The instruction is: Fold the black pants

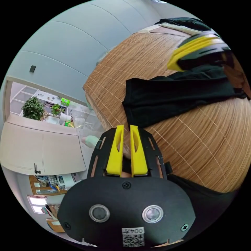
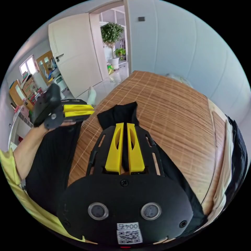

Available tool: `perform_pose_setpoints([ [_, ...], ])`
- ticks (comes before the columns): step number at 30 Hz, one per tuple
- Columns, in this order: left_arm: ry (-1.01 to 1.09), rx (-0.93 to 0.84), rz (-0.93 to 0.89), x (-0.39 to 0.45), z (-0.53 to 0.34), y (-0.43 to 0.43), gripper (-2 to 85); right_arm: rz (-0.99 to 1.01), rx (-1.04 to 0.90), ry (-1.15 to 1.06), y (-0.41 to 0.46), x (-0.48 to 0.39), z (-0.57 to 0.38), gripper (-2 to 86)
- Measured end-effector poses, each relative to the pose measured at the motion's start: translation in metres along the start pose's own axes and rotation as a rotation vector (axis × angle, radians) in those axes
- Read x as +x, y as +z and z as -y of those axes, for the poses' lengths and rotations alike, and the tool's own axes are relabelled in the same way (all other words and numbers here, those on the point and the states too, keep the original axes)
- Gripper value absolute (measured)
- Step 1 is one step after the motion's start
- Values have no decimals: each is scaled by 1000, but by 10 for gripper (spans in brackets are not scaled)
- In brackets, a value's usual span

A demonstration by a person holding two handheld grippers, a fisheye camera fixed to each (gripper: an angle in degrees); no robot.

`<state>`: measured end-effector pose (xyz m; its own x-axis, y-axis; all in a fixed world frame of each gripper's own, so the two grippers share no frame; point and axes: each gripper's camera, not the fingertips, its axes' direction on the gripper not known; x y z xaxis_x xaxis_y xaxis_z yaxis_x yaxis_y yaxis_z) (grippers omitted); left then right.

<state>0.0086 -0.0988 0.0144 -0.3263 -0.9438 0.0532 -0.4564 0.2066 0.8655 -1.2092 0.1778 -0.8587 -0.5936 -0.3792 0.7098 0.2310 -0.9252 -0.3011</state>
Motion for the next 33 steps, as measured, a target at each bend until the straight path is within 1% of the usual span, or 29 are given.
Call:
perform_pose_setpoints([
  [2, 56, 3, -34, 8, -3, -1, 73, -2, -64, -46, 32, -12, 45, 52],
  [4, 91, -11, -22, 16, -2, 0, 83, -14, -146, -106, 70, -25, 94, 71],
  [7, 98, -18, -35, 19, 1, -1, 92, -8, -221, -149, 102, -36, 138, 82],
  [12, 87, -31, -70, 19, 8, -6, 95, -46, -295, -203, 131, -40, 178, 84],
  [15, 92, -51, -70, 21, 8, -6, 95, -102, -329, -229, 141, -33, 193, 56],
  [16, 93, -58, -70, 21, 8, -5, 96, -86, -317, -218, 140, -27, 199, 42],
  [20, 83, -92, -79, 20, 9, -3, 97, 34, -249, -135, 120, 0, 215, 34],
  [22, 78, -102, -73, 17, 8, -5, 98, 173, -175, -97, 93, 18, 226, 32],
  [23, 70, -107, -73, 15, 7, -5, 99, 210, -156, -96, 85, 22, 228, 31],
  [25, 52, -111, -76, 11, 5, -6, 101, 333, -96, -128, 63, 28, 237, 32],
  [26, 39, -116, -82, 9, 4, -6, 101, 354, -92, -137, 60, 28, 238, 34],
  [27, 33, -120, -84, 8, 4, -5, 101, 390, -103, -156, 61, 26, 242, 36],
  [29, 24, -140, -83, 9, 5, -2, 101, 398, -173, -183, 77, 17, 245, 47],
  [31, 25, -144, -82, 11, 5, -2, 101, 383, -299, -203, 108, 3, 244, 64],
  [33, 42, -140, -88, 16, 5, -4, 101, 367, -296, -239, 107, -5, 242, 65],
])
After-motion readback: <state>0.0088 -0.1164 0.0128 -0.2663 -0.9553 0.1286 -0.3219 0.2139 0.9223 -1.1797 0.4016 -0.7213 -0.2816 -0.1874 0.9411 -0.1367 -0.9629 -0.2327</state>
